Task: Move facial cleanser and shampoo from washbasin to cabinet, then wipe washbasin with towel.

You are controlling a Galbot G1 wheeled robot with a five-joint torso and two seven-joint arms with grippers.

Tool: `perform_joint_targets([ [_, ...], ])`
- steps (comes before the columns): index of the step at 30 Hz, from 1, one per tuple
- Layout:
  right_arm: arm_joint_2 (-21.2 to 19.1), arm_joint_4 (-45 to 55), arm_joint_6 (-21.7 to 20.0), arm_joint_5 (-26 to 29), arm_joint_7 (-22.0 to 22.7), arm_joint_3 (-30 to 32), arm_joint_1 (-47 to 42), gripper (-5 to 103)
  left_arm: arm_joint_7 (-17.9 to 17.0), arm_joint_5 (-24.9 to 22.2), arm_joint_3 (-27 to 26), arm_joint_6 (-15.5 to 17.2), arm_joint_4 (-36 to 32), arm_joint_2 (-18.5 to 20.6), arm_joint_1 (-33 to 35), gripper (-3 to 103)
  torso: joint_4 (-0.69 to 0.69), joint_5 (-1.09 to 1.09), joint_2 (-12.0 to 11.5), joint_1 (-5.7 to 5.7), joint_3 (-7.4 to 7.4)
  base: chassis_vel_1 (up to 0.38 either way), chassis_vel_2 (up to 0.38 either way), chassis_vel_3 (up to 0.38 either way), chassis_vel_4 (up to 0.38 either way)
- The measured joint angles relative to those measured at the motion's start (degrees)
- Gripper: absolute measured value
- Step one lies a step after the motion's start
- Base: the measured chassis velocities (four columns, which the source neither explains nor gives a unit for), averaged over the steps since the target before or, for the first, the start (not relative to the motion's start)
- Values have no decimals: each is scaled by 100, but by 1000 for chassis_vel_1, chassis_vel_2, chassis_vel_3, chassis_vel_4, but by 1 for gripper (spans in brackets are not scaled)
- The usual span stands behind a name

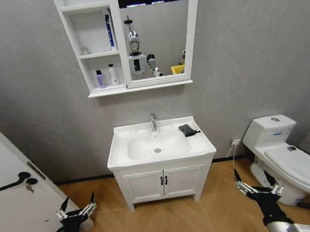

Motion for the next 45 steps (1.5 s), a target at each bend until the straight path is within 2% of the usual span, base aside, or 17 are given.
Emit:
perform_joint_targets([
  [4,-1,-1,0,0,1,0,0,100,0,0,0,0,-1,-1,0,100,0,13,-1,1,1,375,-379,-351,345],
  [5,0,-1,0,0,0,0,0,100,0,0,0,0,0,0,0,100,-2,-1,1,-1,-1,370,-385,-338,366],
  [7,0,0,0,0,1,0,0,100,0,0,-1,0,0,-1,0,100,-1,-1,1,-2,-1,361,-359,-338,343],
  [8,-1,-1,0,1,1,0,1,100,0,0,-1,0,-1,-1,0,100,4,15,-1,2,2,393,-332,-365,353],
  [9,-1,-1,0,1,1,0,1,100,0,0,0,0,-1,0,0,100,0,10,-1,1,0,393,-377,-348,353],
  [10,0,0,0,0,1,0,-1,100,0,0,-1,0,0,0,0,100,-2,-4,1,-1,-1,295,-377,-348,343],
  [11,0,0,0,0,1,0,-1,100,0,0,-1,0,0,0,0,100,-2,-4,1,-1,-1,295,-377,-348,343],
  [13,-1,-2,0,1,1,0,1,100,0,0,-1,0,-2,-1,0,100,3,15,-1,4,2,391,-356,-360,341],
  [14,-1,-2,0,1,1,0,1,100,0,0,-1,0,-2,-1,0,100,3,15,-1,4,2,391,-361,-374,339],
  [16,0,0,0,0,1,0,0,100,0,0,0,0,0,0,0,100,-2,-5,0,1,-1,332,-355,-317,348],
  [17,0,-1,0,0,1,0,0,100,0,0,-1,0,-1,-1,0,100,0,10,1,-2,-1,315,-286,-308,319],
  [19,-1,-2,0,1,1,-1,1,100,0,0,-1,0,-2,-1,1,100,2,17,1,-2,0,312,-286,-308,306],
  [20,0,-1,0,0,1,0,1,100,0,0,-1,0,-1,-1,1,100,0,0,1,-3,-1,174,-267,-262,237],
  [21,0,-1,0,0,1,0,1,100,0,0,-1,0,-1,-1,1,100,0,0,1,-3,-1,174,-267,-262,237],
  [23,0,-1,0,1,1,-1,-1,100,-1,0,-3,0,-1,0,1,100,0,6,3,-6,-2,150,19,-148,173],
  [26,0,-1,0,0,1,0,0,100,-1,0,-1,0,-1,-1,0,100,-3,7,2,-4,-1,64,-38,-105,94],
  [45,-1,-1,0,0,1,0,2,100,-1,0,-1,0,-1,-1,0,100,-2,6,-4,-4,-3,-1,19,34,8],
])
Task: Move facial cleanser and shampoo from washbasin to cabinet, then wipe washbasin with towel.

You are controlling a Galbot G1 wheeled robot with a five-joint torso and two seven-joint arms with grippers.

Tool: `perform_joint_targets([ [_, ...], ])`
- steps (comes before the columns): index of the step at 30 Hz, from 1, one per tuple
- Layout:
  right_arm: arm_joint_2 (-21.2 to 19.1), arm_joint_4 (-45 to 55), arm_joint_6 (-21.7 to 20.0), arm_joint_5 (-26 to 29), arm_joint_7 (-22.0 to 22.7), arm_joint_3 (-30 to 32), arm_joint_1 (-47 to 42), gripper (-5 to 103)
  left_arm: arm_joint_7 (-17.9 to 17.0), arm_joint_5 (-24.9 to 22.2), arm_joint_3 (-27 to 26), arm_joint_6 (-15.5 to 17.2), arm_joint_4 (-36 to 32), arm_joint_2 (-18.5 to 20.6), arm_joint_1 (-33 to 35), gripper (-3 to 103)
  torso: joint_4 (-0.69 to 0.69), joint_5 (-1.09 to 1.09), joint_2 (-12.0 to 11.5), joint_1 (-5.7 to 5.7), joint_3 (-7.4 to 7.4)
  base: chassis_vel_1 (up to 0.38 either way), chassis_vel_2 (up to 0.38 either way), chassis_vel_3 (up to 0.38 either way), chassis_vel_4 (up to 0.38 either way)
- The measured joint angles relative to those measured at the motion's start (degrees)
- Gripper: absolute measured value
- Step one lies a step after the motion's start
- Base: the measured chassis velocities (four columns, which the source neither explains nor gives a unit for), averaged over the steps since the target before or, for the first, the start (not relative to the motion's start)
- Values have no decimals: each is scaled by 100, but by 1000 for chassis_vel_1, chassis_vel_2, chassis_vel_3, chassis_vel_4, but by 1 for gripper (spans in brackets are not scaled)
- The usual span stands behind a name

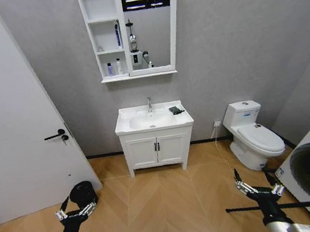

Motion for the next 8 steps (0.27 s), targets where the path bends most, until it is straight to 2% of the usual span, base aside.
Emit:
perform_joint_targets([
  [8,0,0,0,0,0,0,0,100,0,0,0,0,0,0,0,100,0,0,-30,-9,-14,29,43,38,32],
])
